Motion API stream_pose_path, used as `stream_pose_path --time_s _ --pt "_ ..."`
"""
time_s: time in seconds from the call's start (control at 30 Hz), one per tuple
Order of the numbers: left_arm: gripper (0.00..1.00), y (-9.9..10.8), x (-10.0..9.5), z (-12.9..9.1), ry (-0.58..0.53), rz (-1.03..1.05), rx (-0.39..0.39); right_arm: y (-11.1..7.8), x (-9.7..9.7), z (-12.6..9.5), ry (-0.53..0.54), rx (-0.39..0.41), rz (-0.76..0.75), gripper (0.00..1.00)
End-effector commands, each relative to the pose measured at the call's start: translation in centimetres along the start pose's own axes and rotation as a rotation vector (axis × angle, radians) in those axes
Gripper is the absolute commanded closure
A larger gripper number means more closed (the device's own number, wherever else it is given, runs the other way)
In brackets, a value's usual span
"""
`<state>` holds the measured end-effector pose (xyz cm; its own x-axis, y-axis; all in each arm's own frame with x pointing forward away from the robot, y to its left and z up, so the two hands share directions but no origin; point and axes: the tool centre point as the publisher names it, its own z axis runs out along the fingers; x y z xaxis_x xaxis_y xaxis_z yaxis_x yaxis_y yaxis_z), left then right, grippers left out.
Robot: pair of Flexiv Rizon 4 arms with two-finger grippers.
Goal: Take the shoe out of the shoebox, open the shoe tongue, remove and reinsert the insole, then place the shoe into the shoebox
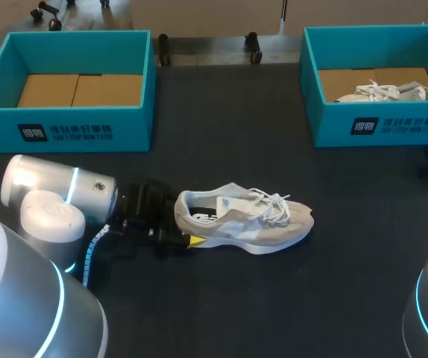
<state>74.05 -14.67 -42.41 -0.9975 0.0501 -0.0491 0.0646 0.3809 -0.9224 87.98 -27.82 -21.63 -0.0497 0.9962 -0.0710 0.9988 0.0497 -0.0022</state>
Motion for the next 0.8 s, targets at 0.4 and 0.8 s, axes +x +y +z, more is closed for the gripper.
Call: stream_pose_path --time_s 0.4,0.8 --pt "1.00 0.0 0.5 -1.1 -0.023 -0.009 -0.008 0.0 0.0 0.0 0.000 0.000 0.000 0.00" --pt "1.00 0.2 0.5 -1.2 -0.049 -0.038 -0.017 0.0 0.0 0.0 0.000 0.000 0.000 0.00"
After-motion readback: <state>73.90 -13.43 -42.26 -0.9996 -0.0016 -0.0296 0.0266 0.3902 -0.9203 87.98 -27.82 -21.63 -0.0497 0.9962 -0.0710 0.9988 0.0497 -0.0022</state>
